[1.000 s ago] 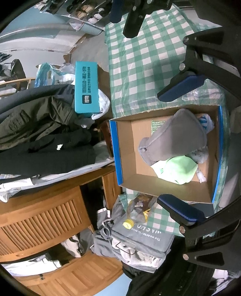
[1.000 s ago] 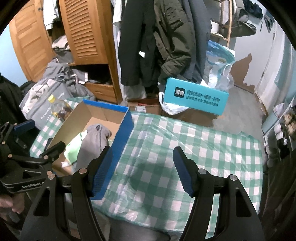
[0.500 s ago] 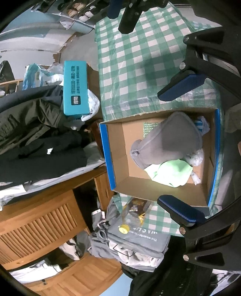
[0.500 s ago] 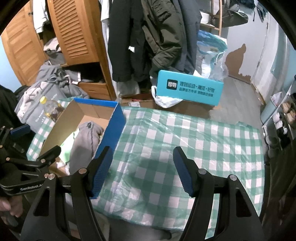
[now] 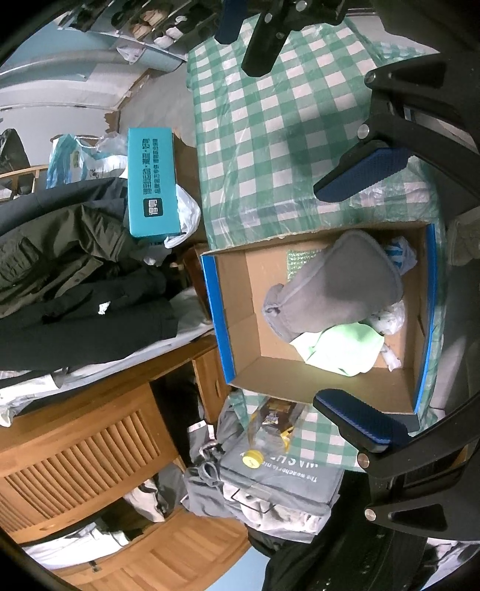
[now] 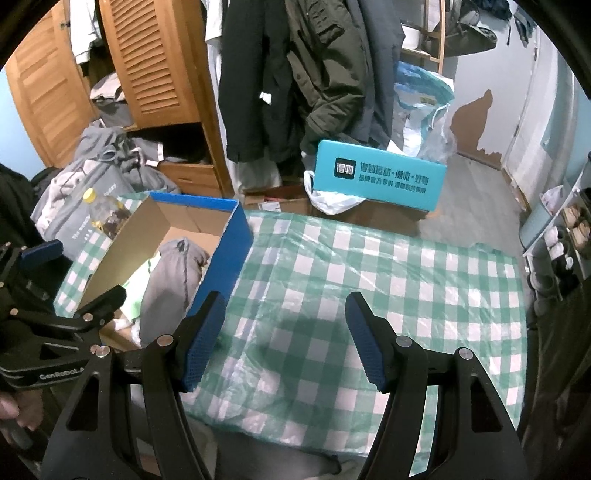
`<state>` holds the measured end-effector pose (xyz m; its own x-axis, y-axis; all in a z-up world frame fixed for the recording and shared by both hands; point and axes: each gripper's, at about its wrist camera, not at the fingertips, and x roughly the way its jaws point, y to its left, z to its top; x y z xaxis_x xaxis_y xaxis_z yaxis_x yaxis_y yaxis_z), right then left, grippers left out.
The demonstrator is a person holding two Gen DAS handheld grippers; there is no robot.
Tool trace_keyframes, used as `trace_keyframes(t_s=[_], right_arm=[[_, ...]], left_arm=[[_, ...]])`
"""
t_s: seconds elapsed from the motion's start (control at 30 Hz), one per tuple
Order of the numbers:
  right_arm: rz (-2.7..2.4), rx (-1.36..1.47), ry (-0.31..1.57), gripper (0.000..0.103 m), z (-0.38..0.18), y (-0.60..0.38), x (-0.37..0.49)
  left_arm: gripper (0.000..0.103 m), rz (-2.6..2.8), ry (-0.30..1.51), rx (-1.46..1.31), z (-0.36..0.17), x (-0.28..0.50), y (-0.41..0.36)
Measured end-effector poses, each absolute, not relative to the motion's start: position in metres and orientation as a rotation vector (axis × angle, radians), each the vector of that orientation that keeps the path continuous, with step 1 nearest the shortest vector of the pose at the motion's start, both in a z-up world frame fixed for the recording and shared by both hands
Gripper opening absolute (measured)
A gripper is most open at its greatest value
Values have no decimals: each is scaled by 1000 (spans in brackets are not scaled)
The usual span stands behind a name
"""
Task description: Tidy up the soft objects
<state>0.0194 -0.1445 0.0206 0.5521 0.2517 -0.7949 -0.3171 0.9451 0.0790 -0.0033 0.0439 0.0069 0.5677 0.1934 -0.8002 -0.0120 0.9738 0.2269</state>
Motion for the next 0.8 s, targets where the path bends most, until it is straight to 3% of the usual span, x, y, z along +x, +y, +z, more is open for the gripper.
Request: trace_keyframes(t_s=[0.8], right_arm=[[344,-85,943,66,19,-138,20]], left_arm=[[102,123,945,209,11,-1,44]])
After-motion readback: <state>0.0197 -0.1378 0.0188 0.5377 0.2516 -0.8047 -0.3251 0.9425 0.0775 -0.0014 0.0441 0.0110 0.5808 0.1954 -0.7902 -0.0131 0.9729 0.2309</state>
